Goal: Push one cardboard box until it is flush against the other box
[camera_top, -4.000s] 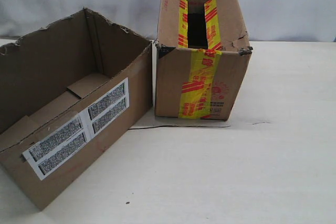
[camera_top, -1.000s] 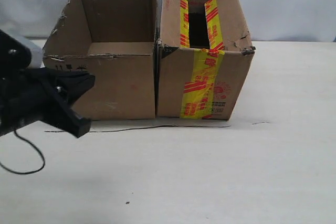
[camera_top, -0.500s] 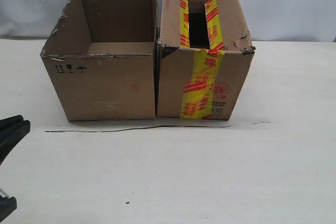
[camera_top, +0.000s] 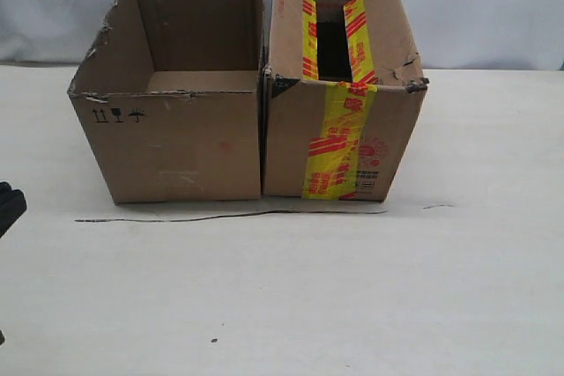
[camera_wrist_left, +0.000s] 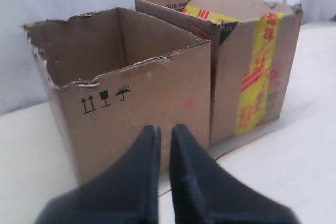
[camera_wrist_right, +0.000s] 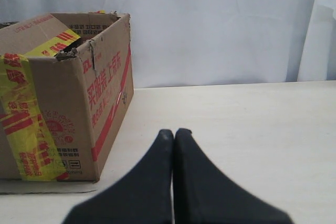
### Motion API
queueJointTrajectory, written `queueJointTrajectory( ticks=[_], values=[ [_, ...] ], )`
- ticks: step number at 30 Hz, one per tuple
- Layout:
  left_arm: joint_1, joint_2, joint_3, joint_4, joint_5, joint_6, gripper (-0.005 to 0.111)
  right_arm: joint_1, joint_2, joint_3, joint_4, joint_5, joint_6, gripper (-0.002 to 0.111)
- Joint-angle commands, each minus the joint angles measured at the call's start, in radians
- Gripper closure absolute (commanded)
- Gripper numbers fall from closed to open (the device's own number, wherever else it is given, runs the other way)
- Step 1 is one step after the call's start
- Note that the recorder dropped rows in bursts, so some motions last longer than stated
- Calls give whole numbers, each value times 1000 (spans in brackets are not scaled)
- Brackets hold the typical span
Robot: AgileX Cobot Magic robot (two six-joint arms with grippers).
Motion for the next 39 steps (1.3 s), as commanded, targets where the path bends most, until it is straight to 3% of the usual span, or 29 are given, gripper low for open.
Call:
queueJointTrajectory(
  ticks=[1,4,7,15,19,25,30,39],
  values=[
    [-6,-22,51,-289,-61,-5,107,-5,-4,5,1,1,0,109],
    [5,-61,82,-293,-65,-5,107,-5,-4,5,1,1,0,109],
    [69,-115,82,-293,66,-5,107,-5,-4,5,1,1,0,109],
    [365,-341,82,-229,85,-4,107,-5,-4,5,1,1,0,109],
    [447,-449,82,-229,106,-4,107,-5,-4,5,1,1,0,109],
    [471,-467,82,-108,236,-4,107,-5,-4,5,1,1,0,109],
    [471,-467,82,-112,482,-4,107,-5,-4,5,1,1,0,109],
    [471,-467,82,-105,467,-4,107,-5,-4,5,1,1,0,109]
  ],
)
